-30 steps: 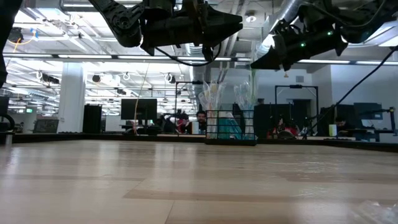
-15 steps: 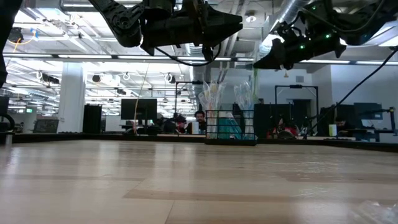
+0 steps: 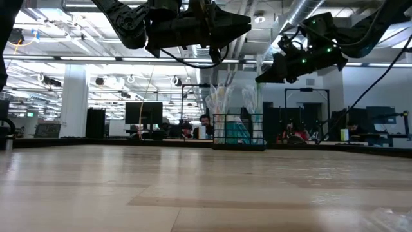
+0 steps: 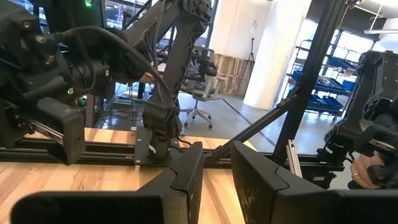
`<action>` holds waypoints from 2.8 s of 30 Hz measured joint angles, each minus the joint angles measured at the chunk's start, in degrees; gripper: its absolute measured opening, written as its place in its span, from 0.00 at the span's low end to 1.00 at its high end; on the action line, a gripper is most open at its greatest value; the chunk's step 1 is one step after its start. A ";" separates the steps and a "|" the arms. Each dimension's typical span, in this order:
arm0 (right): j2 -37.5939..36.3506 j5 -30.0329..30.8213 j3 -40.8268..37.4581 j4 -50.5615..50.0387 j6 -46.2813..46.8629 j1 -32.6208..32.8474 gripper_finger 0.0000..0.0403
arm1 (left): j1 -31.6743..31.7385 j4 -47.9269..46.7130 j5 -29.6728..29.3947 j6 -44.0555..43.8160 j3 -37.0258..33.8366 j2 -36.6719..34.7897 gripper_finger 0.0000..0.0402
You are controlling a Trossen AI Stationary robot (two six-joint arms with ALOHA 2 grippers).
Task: Pick & Place toothbrushing station
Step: Put the green toothbrush into the mesh organizer
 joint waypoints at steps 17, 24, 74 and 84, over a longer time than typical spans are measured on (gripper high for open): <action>0.04 -0.02 0.00 -0.22 -0.83 0.92 0.05 | 0.00 0.00 0.12 0.00 0.00 0.00 0.19; 0.04 -0.04 0.00 -3.34 -2.37 0.72 0.12 | 0.00 -0.02 0.08 0.00 0.00 0.00 0.19; 0.06 2.86 0.00 -8.56 -3.43 -0.85 0.26 | 0.00 -0.03 0.01 1.37 0.00 0.00 0.19; 0.07 1.49 0.00 -9.56 -3.62 -0.33 0.02 | 0.00 -0.04 0.01 1.36 0.00 0.00 0.19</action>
